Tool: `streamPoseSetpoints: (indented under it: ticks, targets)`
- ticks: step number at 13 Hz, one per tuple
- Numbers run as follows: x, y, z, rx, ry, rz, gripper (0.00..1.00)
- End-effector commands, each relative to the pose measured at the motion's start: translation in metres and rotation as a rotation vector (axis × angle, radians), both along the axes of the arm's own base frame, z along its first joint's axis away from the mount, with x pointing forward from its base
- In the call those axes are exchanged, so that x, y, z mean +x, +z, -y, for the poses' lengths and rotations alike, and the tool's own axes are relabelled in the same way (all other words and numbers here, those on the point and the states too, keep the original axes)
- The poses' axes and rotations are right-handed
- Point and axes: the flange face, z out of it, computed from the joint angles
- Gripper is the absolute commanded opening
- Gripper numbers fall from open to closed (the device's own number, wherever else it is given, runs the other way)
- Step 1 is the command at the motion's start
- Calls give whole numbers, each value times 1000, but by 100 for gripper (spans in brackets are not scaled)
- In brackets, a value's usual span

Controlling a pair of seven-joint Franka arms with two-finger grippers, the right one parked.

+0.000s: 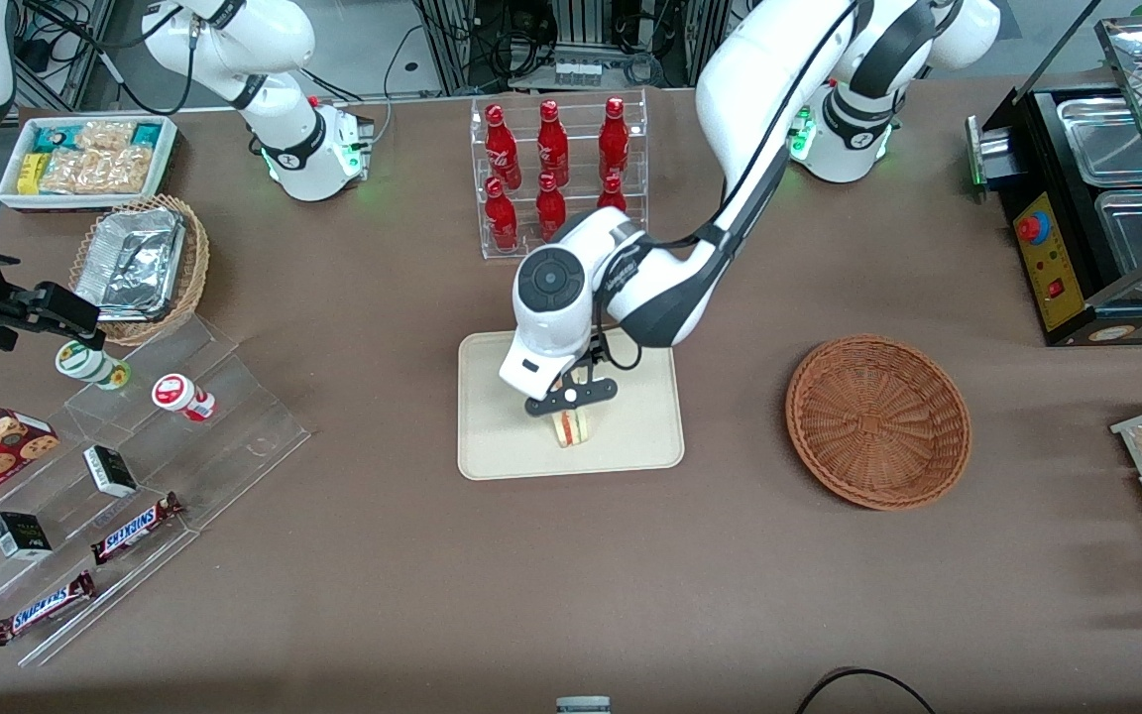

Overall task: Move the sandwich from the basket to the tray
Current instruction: 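Lower the held sandwich onto the beige tray with the left gripper, then open the left gripper and release the sandwich on the tray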

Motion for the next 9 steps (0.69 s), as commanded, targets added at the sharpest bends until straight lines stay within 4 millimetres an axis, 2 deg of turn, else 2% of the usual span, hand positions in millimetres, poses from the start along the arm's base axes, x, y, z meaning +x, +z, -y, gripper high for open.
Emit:
streamPoseSetpoints:
  ticks: [1, 2, 4, 7, 9]
  targets:
    - [12, 39, -28, 7, -18, -5, 100]
    - [19, 52, -41, 3, -78, 1, 100]
    - [20, 65, -64, 41, -205, -38, 100]
    - [40, 92, -134, 60, -161, -71, 100]
    - [47, 103, -179, 54, -245, -91, 100]
